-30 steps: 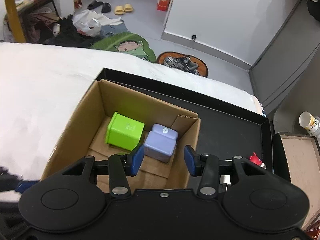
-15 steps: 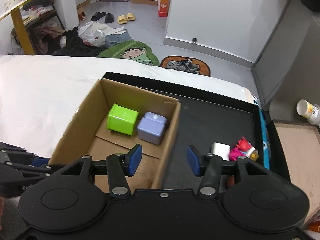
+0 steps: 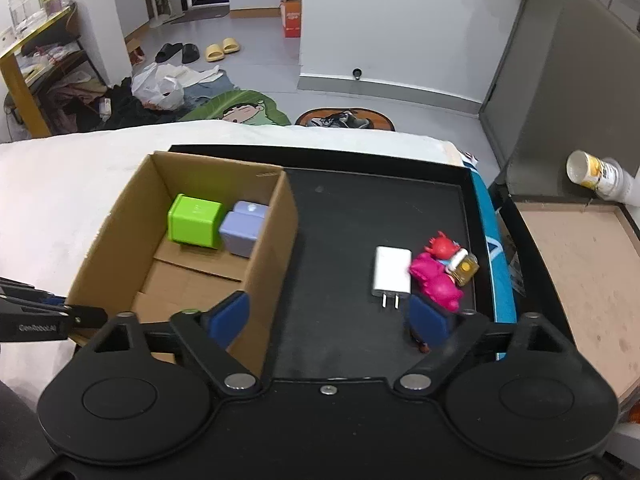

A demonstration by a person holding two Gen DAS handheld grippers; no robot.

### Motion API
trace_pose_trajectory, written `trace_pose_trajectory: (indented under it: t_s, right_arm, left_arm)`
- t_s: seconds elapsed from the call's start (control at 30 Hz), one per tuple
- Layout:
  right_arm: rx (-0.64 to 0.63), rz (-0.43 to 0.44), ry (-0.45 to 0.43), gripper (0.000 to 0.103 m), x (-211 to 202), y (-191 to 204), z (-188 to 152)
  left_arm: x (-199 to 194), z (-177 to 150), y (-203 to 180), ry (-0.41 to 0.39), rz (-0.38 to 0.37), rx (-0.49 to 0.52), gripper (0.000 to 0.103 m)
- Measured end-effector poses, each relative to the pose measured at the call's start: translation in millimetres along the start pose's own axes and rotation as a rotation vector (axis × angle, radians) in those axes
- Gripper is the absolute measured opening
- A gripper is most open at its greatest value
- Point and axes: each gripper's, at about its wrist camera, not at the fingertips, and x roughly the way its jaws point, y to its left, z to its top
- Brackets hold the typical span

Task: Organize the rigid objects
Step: 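Move the right gripper back toward the white charger and figurines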

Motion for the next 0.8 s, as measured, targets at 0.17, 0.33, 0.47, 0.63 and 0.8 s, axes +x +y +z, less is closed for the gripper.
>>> trace_pose_trajectory:
  t_s: [0.17,0.33,0.47,0.63,0.8]
  right_arm:
    - [0.049,-0.009,0.014,0.090,9,-15,-8]
    - [0.083,-0.012,0.026,0.092,15,-28,-16]
    - [0.116,-0.010,0.036,0.093,17,-37,-17]
    - [0.167,-0.018,0.049,0.090,25,-60,-13]
    - [0.231,-0.022,0.095,0.070,39,-78,-14]
  left_arm:
    - [1,0,-2,0.005,0.010,0.005,0.018]
    - [5,0,-3,0.009,0.017,0.013,0.018]
    - [7,1,-4,0.012,0.022,0.021,0.018]
    - [8,0,-3,0.009,0.015,0.018,0.018]
    - [7,-1,-3,0.004,0.012,0.020,0.018]
